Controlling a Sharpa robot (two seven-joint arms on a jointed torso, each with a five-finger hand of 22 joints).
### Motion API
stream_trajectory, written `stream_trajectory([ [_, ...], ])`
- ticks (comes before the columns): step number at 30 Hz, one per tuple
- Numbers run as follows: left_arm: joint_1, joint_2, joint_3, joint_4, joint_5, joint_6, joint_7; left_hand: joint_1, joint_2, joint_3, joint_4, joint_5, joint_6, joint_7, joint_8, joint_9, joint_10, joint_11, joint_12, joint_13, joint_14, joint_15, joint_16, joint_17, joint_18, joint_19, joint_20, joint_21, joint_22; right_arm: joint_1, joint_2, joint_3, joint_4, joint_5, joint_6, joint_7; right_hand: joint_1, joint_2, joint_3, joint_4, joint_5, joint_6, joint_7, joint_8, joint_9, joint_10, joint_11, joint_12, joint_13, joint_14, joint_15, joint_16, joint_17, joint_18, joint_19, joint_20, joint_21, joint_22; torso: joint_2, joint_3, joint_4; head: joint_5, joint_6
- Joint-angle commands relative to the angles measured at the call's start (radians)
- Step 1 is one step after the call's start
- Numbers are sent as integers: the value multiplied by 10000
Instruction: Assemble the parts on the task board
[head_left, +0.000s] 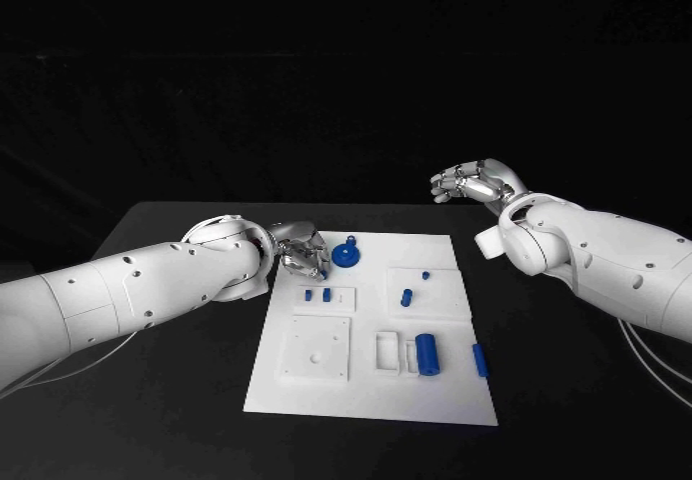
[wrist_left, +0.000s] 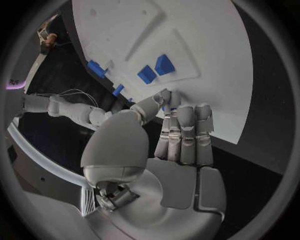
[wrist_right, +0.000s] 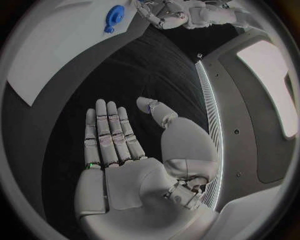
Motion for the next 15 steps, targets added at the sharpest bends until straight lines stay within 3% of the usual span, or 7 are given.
stream_trajectory([
  [1, -85, 25, -59, 72, -101, 321, -98, -17, 77, 75, -4, 64, 167, 83, 54, 9, 103, 4, -34, 0, 30, -16, 58, 10, 166, 40, -373, 39, 205, -1, 0, 6, 42, 22, 78, 132, -27, 101, -61, -15, 51, -67, -6, 63, -18, -20, 36, 3, -10, -8, -3, 41, 12, 134, 43, 49, -59, -13, -4, 5, 3, 4, -11],
  [8, -94, 10, -76, 141, 151, -21, 43, -48, 61, 73, 10, 72, 145, 93, 34, 0, 112, 5, -57, 5, 22, -17, 62, 12, 166, 37, -373, 54, 202, -1, -47, 6, 58, 21, 95, 114, -34, 106, -71, -12, 63, -70, -4, 64, -22, -23, 37, 1, -11, -12, -1, 39, 11, 135, 43, 52, -67, -13, -8, -8, 26, -3, -44],
  [12, -94, 20, -81, 154, 380, -153, 44, 38, -36, 102, -53, 7, -516, 335, -342, -161, 60, 23, -137, 7, 55, -3, 117, 37, 191, 66, -374, 107, 201, -1, -49, 6, 55, 21, 89, 112, -38, 105, -76, -12, 67, -71, -4, 65, -23, -25, 38, 0, -11, -14, -1, 38, 11, 136, 42, 54, -70, -13, -6, -7, 33, 8, -46],
  [15, -93, 25, -81, 144, 380, -193, 0, 67, -92, 96, -61, -4, -689, 410, -439, -212, 37, 42, -174, 11, 44, 16, 132, 45, 193, 61, -358, 132, 202, -1, -35, 6, 61, 21, 86, 126, -39, 104, -79, -13, 70, -72, -3, 65, -24, -26, 38, 0, -11, -15, 0, 38, 11, 136, 41, 54, -72, -13, 3, -6, 5, 15, -40],
])
